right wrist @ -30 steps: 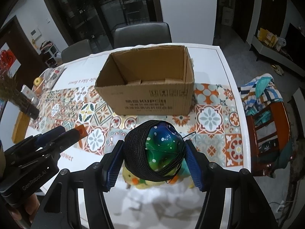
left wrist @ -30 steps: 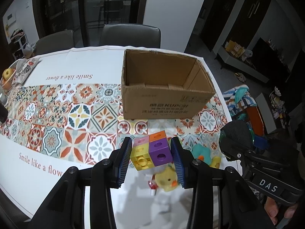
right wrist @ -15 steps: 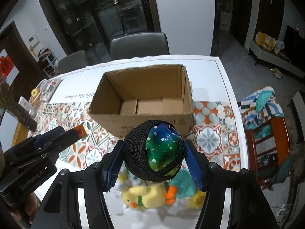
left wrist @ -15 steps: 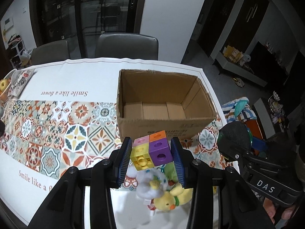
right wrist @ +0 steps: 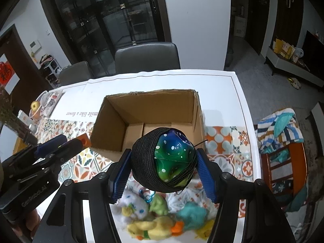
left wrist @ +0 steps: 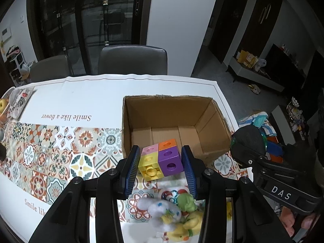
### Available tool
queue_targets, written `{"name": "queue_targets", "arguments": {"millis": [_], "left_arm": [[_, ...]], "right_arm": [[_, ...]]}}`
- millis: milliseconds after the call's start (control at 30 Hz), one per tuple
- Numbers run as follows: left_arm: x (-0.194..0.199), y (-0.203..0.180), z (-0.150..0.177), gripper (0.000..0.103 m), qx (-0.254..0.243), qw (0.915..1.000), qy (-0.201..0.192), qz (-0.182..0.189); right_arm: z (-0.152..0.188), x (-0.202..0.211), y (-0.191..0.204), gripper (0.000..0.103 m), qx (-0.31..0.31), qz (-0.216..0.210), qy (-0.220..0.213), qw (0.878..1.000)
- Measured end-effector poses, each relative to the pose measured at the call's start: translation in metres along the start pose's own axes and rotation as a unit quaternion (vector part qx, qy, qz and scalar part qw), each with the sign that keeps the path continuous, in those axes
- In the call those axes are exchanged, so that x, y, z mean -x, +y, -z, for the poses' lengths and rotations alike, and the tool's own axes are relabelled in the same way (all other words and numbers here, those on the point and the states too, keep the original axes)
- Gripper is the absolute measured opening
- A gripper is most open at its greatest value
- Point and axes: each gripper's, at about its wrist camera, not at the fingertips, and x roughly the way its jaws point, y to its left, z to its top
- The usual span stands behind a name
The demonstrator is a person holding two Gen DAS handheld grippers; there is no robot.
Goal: Organize objects
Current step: 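Lift the ball and cubes and carry both over the cardboard box, then open both grippers to drop the ball and cubes into the box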
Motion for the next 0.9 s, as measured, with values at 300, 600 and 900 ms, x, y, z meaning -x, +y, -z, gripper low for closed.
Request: {"name": "queue_targets", "arguments": {"millis": [300,600,900], "left_arm": [[-0.030,0.001,-0.023,0.042,-0.011,0.9998,0.018,-0.002],[-0.064,0.001,-0.033,0.042,-0.022,0.9983,0.053,0.007],[-0.091,0.000,-0.029,0.042,-0.027,0.9950,0.094,0.022]], "right_arm": [[-0.028,-0.028,-0.004,0.062,0.014,0.008,0.023,1.000],[-0.038,-0.064,-0.005,0.062,0.033,0.011,0.066,0.997],[-0.037,-0.090,-0.007,0.062,0.042,0.004,0.105,0.994]]}}
